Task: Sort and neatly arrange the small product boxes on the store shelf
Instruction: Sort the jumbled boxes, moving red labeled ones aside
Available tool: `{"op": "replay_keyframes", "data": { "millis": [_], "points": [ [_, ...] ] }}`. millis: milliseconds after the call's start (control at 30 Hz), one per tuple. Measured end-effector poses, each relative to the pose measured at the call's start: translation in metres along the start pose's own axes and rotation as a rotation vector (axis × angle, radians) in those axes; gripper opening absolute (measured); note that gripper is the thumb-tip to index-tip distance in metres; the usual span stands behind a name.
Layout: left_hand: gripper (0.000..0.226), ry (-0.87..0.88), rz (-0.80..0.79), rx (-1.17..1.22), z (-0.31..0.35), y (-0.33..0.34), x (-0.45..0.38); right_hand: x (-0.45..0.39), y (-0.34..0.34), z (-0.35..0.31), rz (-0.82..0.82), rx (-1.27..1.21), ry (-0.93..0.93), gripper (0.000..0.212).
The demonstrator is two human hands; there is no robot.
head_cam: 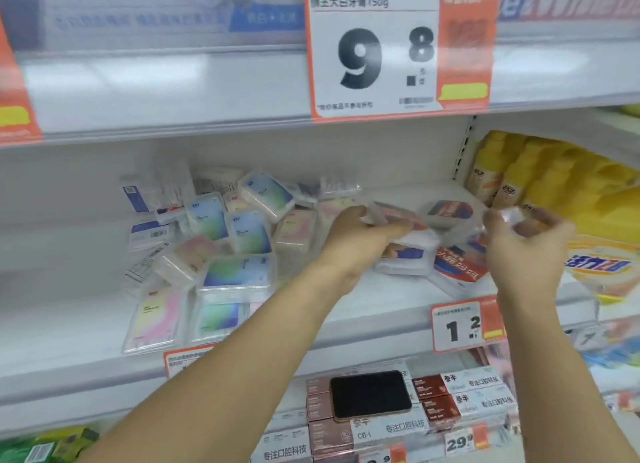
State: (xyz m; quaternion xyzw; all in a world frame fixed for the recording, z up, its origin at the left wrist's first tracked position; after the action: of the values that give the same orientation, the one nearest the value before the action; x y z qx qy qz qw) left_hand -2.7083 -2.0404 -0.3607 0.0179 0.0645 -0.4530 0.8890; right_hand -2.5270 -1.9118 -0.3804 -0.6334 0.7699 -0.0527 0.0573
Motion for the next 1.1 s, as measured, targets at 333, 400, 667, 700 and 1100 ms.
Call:
{"op": "replay_keyframes", "data": {
  "millis": [333, 400, 667, 700, 1100],
  "points": [
    [0.061, -0.006, -0.286, -0.701, -0.04, 0.041, -0.016, -0.005, -0.019, -0.007, 0.088, 0.092, -0.14, 0.036],
    [0.063, 0.031, -0.284, -0.643, -0.033, 0.032, -0.007, 0.009, -0.017, -0.021, 0.129, -0.01, -0.229, 0.027],
    [0.017, 0.505, 0.027, -0.911, 0.036, -0.099, 0.053, 0.104, 0.08, -0.049, -0.329, 0.047, -0.425, 0.027],
    [0.022, 0.522, -0.001, -1.005, 0.037, -0.115, 0.055, 0.114, 0.094, -0.049, -0.376, 0.049, -0.434, 0.03],
    [0.059, 0.11, -0.065, -1.012, -0.021, -0.229, 0.078, 0.085, 0.246, -0.053, -0.531, 0.775, -0.276, 0.073]
  ]
}}
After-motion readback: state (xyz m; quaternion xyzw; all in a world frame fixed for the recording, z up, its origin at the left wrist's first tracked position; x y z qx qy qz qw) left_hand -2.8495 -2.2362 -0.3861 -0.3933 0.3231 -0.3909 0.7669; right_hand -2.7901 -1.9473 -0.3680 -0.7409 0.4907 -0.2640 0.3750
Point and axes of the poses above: each hand's wrist, its own x-axis away from the middle knuckle, its own y-axis out of the palm, z = x × y, the point moved 5 cm from there along -x, towards the middle knuckle, and after that the axes turned 12 degrees about y, right-handed, at the moved point
